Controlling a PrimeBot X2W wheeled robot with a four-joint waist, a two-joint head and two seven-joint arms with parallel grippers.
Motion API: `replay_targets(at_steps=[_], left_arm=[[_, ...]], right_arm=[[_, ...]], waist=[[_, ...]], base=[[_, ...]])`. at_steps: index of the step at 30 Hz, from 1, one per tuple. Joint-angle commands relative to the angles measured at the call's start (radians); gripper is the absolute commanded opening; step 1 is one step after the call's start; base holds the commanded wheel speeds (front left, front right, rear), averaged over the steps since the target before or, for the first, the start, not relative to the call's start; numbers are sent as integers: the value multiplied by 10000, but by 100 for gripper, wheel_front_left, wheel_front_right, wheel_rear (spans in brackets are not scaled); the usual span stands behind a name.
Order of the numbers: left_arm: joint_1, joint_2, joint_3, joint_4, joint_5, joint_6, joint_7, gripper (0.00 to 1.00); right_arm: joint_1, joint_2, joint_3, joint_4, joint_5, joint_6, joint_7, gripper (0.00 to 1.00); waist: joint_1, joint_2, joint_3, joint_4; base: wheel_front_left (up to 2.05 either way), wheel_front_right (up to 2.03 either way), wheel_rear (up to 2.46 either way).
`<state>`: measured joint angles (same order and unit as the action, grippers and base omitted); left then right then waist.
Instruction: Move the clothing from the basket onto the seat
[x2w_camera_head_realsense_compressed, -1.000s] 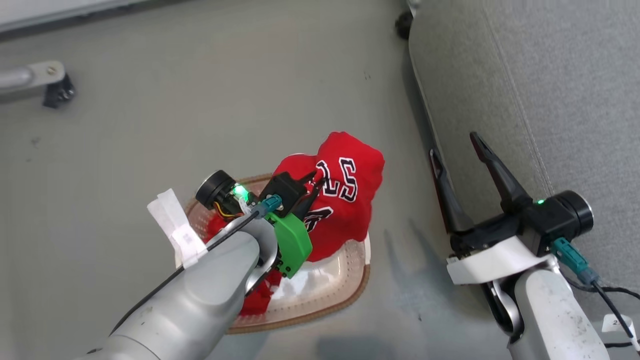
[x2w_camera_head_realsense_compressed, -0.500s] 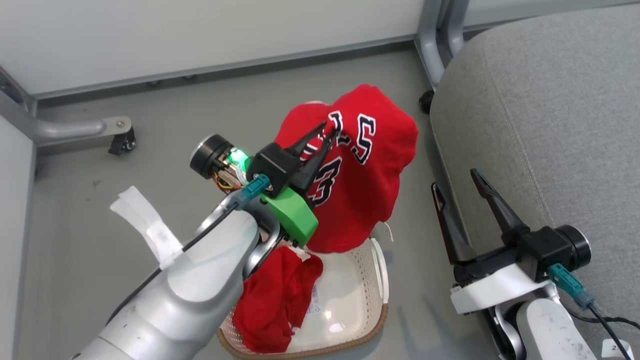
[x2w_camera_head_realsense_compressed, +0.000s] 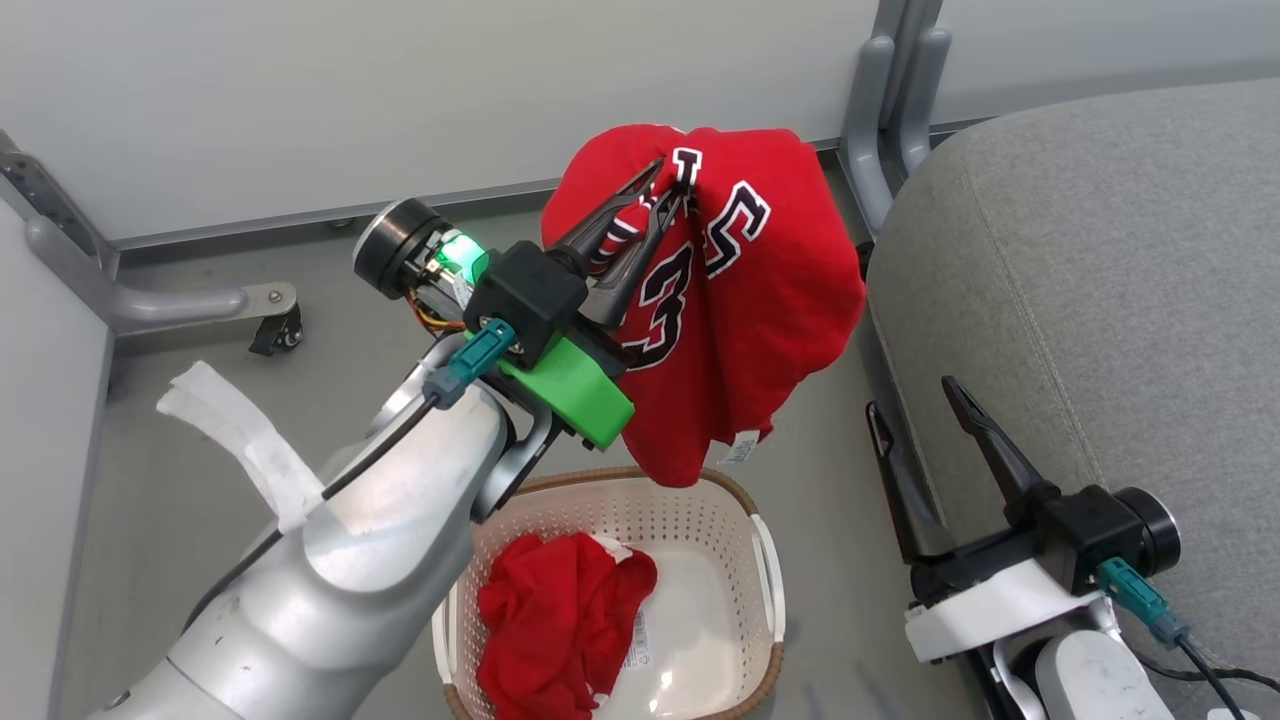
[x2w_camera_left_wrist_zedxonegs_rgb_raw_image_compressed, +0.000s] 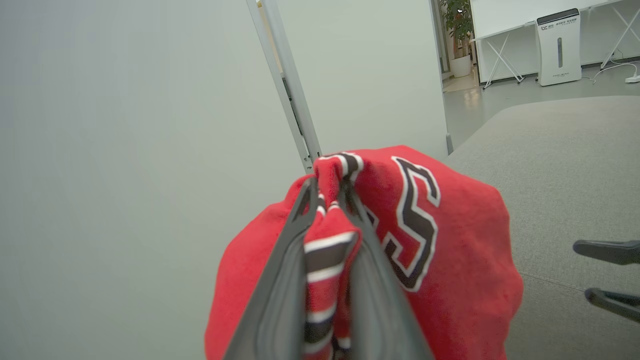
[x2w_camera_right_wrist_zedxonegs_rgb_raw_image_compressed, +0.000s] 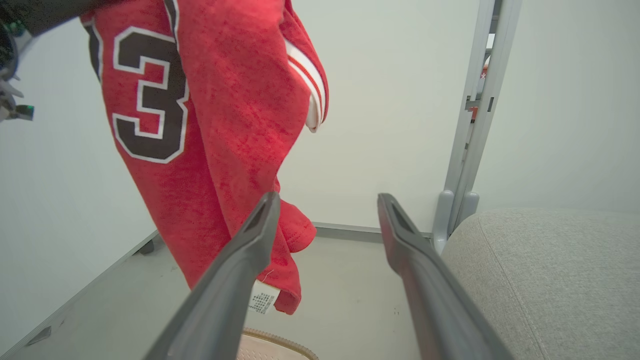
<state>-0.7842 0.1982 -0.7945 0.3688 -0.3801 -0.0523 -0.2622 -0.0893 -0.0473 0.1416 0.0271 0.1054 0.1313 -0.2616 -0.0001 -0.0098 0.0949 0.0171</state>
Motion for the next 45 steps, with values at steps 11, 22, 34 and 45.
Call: replay_targets(at_steps=[11, 22, 34, 45], left_arm=[[-92, -204, -159, -372, 83, 49, -35, 0], [18, -641, -474, -849, 189, -121, -35, 0], [242, -711, -644, -1043, 124, -270, -35, 0], [437, -651, -522, -692, 137, -342, -35, 0]], right_arm=[[-188, -35, 400, 54, 13, -10, -30, 100], [-1593, -38, 1236, 1202, 198, -10, -30, 100], [-2388, -125, 2094, 1084, 711, -10, -30, 0], [-1996, -252, 2168, 766, 892, -10, -30, 0]], waist=[[1, 98, 10, 235], [1, 98, 261, 661], [1, 98, 384, 924], [1, 98, 468, 800]], base=[[0, 0, 0], [0, 0, 0], [0, 0, 0], [0, 0, 0]])
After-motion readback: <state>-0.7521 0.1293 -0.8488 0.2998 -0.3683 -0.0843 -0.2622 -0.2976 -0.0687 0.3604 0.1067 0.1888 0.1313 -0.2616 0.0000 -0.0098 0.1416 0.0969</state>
